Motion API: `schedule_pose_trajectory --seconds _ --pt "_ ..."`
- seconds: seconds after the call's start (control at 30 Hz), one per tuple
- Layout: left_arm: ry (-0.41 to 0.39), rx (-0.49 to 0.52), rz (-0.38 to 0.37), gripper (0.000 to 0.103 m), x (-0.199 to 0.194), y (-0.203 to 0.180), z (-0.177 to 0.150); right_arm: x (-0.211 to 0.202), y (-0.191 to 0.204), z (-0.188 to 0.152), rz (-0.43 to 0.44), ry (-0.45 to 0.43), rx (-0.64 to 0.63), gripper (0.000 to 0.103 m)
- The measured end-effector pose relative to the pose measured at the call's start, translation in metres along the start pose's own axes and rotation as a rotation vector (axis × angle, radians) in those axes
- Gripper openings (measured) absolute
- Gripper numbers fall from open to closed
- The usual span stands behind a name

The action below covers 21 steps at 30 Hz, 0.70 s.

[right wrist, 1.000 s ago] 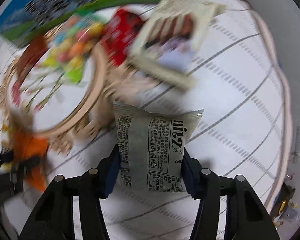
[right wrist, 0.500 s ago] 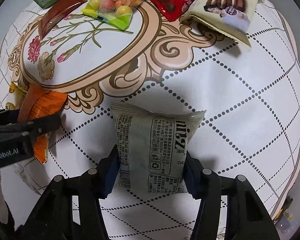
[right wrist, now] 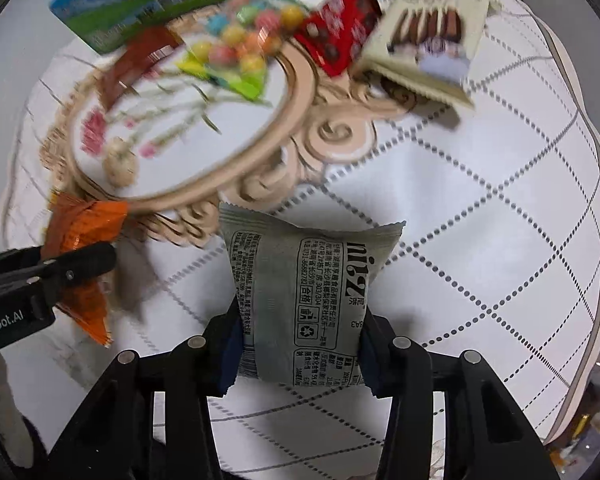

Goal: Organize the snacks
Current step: 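Lower both packets into the box beside the others and open both tools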

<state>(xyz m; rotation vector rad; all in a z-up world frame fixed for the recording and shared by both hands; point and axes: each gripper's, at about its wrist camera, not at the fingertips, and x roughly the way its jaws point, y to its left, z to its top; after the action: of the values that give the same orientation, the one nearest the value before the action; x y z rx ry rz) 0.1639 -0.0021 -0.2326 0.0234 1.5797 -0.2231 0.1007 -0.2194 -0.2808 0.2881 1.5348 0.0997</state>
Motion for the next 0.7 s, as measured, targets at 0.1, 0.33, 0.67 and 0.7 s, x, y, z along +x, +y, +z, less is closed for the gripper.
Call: schedule_pose_trajectory --seconds 0.1,0.33,0.67,0.7 --pt "-0.061 -0.007 -0.058 0.053 -0.036 -0.007 0.009 -0.035 0.008 0.013 0.068 -0.055 -0.012 0.05" --pt "-0.214 0.026 -0.144 0.053 -0.13 -0.012 0.075 -0.131 0.031 0.09 0.166 -0.23 -0.058 0.05" --pt "-0.176 -0.048 -0.094 0.053 -0.141 0.022 0.234 -0.139 0.063 0.261 0.176 -0.252 -0.054 0.05" --pt "-0.149 -0.064 -0.087 0.053 -0.134 0.026 0.248 -0.131 0.059 0.275 0.177 -0.234 -0.046 0.05"
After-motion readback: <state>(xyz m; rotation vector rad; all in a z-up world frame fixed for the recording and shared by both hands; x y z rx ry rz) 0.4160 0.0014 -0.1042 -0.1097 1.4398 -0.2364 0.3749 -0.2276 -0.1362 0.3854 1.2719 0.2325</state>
